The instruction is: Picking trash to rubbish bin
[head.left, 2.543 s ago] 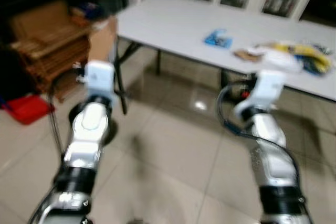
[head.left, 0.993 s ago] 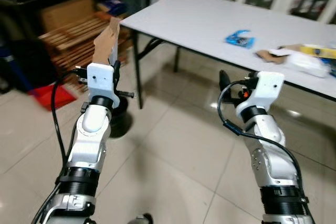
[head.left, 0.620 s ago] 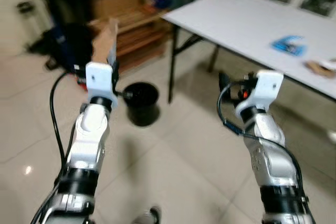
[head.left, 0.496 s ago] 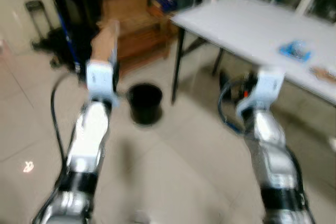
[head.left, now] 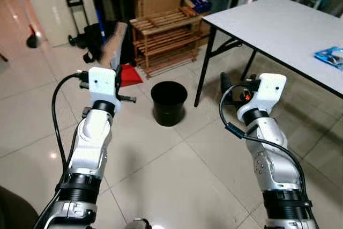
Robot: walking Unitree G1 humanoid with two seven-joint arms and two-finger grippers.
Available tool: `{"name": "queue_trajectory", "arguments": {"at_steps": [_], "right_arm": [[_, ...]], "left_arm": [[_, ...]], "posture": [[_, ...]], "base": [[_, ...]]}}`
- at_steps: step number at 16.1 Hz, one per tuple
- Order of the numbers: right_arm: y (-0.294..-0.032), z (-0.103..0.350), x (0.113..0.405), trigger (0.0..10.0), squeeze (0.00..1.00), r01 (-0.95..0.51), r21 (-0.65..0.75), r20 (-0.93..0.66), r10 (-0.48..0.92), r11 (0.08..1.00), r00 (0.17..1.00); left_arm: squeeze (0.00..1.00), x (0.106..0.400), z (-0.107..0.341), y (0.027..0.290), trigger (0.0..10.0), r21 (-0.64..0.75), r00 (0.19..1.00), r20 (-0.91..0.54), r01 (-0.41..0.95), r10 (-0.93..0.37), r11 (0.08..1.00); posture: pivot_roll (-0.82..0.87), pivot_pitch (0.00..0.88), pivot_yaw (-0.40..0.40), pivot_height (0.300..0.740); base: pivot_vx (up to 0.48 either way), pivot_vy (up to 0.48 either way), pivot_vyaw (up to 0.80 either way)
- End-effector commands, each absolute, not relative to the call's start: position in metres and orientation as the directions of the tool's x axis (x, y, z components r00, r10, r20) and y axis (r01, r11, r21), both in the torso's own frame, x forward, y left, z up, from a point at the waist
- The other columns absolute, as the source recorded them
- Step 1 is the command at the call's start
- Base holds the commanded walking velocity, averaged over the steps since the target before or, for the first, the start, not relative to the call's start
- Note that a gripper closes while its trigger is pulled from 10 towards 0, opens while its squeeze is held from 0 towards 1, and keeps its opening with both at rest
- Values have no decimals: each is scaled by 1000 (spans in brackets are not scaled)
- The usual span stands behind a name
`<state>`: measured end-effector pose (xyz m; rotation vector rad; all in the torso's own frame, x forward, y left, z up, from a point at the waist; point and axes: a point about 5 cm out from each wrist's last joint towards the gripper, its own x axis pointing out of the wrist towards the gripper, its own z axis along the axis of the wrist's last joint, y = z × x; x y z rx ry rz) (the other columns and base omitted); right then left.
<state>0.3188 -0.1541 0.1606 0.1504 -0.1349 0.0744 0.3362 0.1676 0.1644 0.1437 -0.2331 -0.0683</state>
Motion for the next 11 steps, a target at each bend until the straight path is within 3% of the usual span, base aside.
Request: {"name": "queue_trajectory", "arguments": {"at_steps": [1, 11], "right_arm": [[-159, 159, 319, 10000, 0, -66, 141, 125, 48, 988, 991], [-160, 158, 320, 10000, 0, -64, 139, 121, 48, 988, 991]], "left_arm": [[0, 337, 169, 165, 10000, 158, 967, 234, 64, -100, 985], [0, 338, 168, 166, 10000, 154, 968, 227, 69, -103, 986]], "posture": [[-21, 55, -23, 740], [-25, 60, -18, 740]], "base": [[0, 0, 0], [0, 0, 0]]}}
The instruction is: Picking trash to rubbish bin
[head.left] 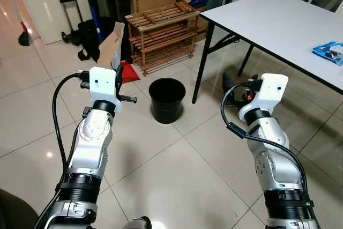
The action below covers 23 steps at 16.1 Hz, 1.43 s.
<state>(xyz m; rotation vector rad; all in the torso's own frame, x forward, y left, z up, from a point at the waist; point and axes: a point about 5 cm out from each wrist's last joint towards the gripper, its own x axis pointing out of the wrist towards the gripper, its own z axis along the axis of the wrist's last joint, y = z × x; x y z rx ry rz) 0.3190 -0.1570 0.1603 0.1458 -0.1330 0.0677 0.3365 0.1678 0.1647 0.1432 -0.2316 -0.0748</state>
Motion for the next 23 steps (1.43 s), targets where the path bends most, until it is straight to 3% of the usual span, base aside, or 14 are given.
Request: {"name": "queue_trajectory", "arguments": {"at_steps": [1, 8, 23], "right_arm": [[-159, 159, 319, 10000, 0, -64, 141, 123, 47, 988, 991], [-159, 159, 319, 10000, 0, -65, 141, 132, 46, 988, 990], [-157, 155, 318, 10000, 0, -67, 137, 122, 50, 988, 991]], "left_arm": [[0, 338, 168, 166, 10000, 154, 968, 227, 70, -104, 986], [0, 339, 172, 164, 10000, 158, 962, 241, 89, -126, 983], [0, 339, 169, 153, 10000, 153, 958, 231, 134, -167, 979]], "posture": [[-26, 58, -14, 740], [-16, 0, -17, 740], [-40, 0, -8, 740]], "base": [[0, 0, 0], [0, 0, 0], [0, 0, 0]]}}
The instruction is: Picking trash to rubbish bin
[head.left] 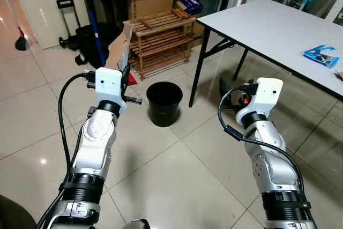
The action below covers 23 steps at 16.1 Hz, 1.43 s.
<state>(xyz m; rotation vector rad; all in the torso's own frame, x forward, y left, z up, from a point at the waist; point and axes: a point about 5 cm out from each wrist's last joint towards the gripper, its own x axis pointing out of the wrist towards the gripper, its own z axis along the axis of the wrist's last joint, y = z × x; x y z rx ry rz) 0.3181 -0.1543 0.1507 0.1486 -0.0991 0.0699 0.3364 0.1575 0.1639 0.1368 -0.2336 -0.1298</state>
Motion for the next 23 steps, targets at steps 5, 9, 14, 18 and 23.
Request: {"name": "queue_trajectory", "arguments": {"at_steps": [5, 9, 14, 18, 23], "right_arm": [[-161, 156, 318, 10000, 0, -52, 137, 122, 36, 989, 992], [-161, 157, 319, 10000, 0, -53, 137, 125, 36, 989, 991], [-160, 156, 319, 10000, 0, -56, 139, 125, 38, 989, 991], [-160, 158, 319, 10000, 0, -51, 141, 129, 32, 989, 991], [-164, 159, 320, 10000, 0, -39, 139, 130, 21, 990, 991]], "left_arm": [[0, 338, 167, 153, 10000, 142, 961, 231, 123, -154, 982], [0, 339, 169, 156, 10000, 146, 961, 235, 116, -148, 982], [0, 339, 170, 156, 10000, 151, 959, 237, 123, -157, 981], [0, 340, 172, 155, 10000, 148, 958, 240, 121, -154, 982], [0, 341, 173, 157, 10000, 141, 958, 248, 110, -143, 984]], "posture": [[-34, 11, -17, 740], [-34, 16, -14, 740], [-31, 6, -11, 740], [-37, 27, -5, 740], [-28, 24, -14, 740]], "base": [[0, 0, 0], [0, 0, 0], [0, 0, 0], [0, 0, 0], [0, 0, 0]]}}
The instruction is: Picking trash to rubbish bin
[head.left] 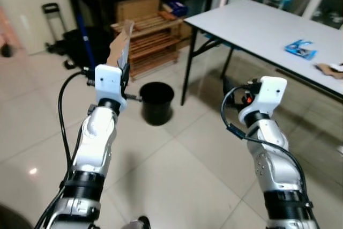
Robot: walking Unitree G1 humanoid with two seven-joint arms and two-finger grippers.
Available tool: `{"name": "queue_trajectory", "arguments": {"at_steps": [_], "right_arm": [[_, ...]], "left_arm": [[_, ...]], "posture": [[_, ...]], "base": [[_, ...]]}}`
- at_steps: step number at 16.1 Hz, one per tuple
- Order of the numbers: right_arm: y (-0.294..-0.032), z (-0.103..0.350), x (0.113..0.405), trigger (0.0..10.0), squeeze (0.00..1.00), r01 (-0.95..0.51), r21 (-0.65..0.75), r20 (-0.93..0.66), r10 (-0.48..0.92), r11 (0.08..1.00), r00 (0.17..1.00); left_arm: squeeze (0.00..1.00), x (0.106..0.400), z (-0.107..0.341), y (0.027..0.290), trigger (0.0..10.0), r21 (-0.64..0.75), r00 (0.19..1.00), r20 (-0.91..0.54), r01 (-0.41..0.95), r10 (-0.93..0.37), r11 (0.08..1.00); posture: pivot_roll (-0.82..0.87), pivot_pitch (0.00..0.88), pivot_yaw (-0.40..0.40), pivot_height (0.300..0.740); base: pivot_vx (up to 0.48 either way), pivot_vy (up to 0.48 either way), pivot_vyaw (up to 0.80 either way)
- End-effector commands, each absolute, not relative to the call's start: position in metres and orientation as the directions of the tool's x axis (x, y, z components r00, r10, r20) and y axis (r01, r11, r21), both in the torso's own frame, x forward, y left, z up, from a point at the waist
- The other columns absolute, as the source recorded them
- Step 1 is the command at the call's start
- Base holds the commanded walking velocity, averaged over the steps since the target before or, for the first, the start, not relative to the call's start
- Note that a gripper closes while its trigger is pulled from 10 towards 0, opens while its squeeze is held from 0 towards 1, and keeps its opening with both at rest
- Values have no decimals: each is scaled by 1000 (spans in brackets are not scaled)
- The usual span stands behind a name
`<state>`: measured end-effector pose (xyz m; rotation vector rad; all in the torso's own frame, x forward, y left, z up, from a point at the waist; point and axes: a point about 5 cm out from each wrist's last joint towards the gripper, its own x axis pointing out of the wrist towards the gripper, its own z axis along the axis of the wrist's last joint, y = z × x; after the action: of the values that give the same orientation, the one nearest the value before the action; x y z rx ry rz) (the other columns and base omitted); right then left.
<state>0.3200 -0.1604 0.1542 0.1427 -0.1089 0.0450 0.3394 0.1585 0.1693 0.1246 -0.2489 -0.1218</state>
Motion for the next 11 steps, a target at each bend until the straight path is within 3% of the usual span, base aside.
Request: {"name": "queue_trajectory", "arguments": {"at_steps": [1, 11], "right_arm": [[-165, 159, 321, 10000, 0, -38, 140, 131, 20, 989, 991], [-164, 158, 321, 10000, 0, -37, 143, 127, 19, 989, 992]], "left_arm": [[0, 341, 174, 158, 10000, 140, 958, 251, 107, -140, 984], [0, 341, 174, 160, 10000, 140, 959, 246, 104, -137, 985]], "posture": [[-25, 25, -15, 740], [-28, 46, -11, 740]], "base": [[0, 0, 0], [0, 0, 0]]}}
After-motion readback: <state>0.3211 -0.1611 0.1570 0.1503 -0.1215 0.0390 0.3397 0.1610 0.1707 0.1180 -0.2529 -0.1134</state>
